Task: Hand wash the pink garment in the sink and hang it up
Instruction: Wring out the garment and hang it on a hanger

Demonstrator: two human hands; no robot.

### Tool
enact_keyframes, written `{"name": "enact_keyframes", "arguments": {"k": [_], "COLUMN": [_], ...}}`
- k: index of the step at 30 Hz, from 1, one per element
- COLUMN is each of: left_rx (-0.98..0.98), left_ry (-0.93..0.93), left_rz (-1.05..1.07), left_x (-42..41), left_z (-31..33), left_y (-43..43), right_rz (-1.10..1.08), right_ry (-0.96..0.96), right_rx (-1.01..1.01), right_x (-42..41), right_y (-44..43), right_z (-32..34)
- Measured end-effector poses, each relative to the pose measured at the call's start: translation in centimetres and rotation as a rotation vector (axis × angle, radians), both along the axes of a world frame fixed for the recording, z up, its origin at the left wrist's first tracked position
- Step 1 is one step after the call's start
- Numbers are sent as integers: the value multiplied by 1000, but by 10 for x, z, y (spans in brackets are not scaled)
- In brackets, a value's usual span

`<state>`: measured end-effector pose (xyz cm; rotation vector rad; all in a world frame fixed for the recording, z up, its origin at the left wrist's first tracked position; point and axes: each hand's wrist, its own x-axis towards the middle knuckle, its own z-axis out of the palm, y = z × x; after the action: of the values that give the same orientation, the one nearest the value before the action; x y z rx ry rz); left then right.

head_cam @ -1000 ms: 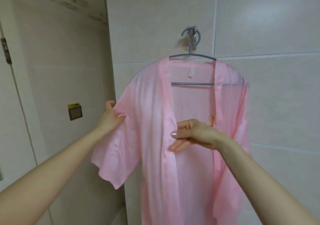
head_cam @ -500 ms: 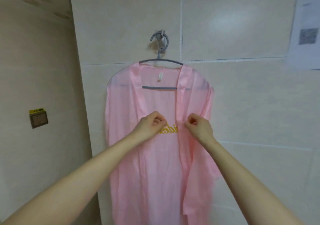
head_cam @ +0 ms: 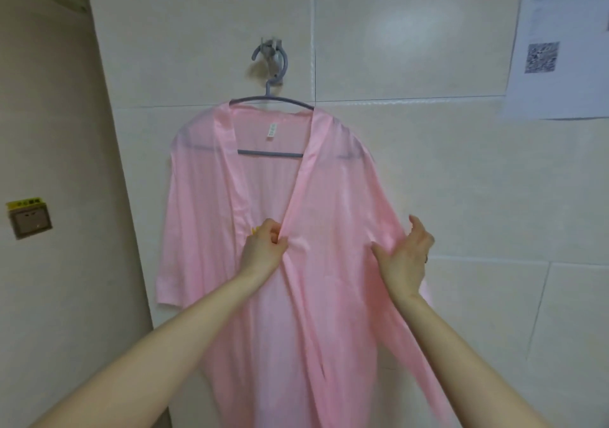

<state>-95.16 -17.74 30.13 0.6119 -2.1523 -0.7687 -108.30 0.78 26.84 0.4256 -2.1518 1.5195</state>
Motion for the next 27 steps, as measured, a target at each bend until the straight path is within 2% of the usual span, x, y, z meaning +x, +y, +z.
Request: {"name": "enact_keyframes", "arguments": {"k": [2,3,5,6,7,8,10,11,12,13,15,16,17,19,20,21,23,24,27], "left_rx": [-43,59,410,469,406,286,-99,-194,-164,22,429,469,411,90,24,32,216,251,87], "left_ry": [-38,-83,-249,-310,-337,-310,-255,-211,-181,-168,-318,-355,-351,-244,-190,-165,-340,-348,-205], "left_rz": [-11,-176,-645,-731,-689,-520,-24,126,73,-152,-647,-716,-671,-325,-211,-281,-653,-694,-378], "left_x": [11,15,23,24,23,20,21,25,27,28,36,35,31,26,22,22,26,25,18], "left_z": [4,6,9,9,10,13,12,11,10,8,11,12,14,16,11,10,7,5,2], "left_y": [-1,3,16,18,15,8,-14,-19,-19,-16,1,0,-6,-13,-15,-11,5,6,-4], "right_rz": [141,222,257,240,227,206,142,145,210,324,558,624,661,685,694,693,668,645,545], "right_ry": [-132,-182,-198,-190,-188,-170,-163,-184,-232,-302,-426,-452,-459,-449,-446,-446,-437,-420,-353], "right_rx": [38,74,120,117,111,140,254,263,233,182,89,53,11,-51,-63,-74,-61,-30,41], "right_x": [-10,-13,-18,-21,-22,-23,-25,-27,-31,-33,-33,-32,-31,-28,-27,-27,-24,-23,-22], "right_y": [4,6,9,11,14,18,27,33,38,43,53,57,60,65,68,71,75,77,77], "right_z": [2,3,4,5,7,10,17,20,21,22,23,24,26,29,29,29,29,29,28]}}
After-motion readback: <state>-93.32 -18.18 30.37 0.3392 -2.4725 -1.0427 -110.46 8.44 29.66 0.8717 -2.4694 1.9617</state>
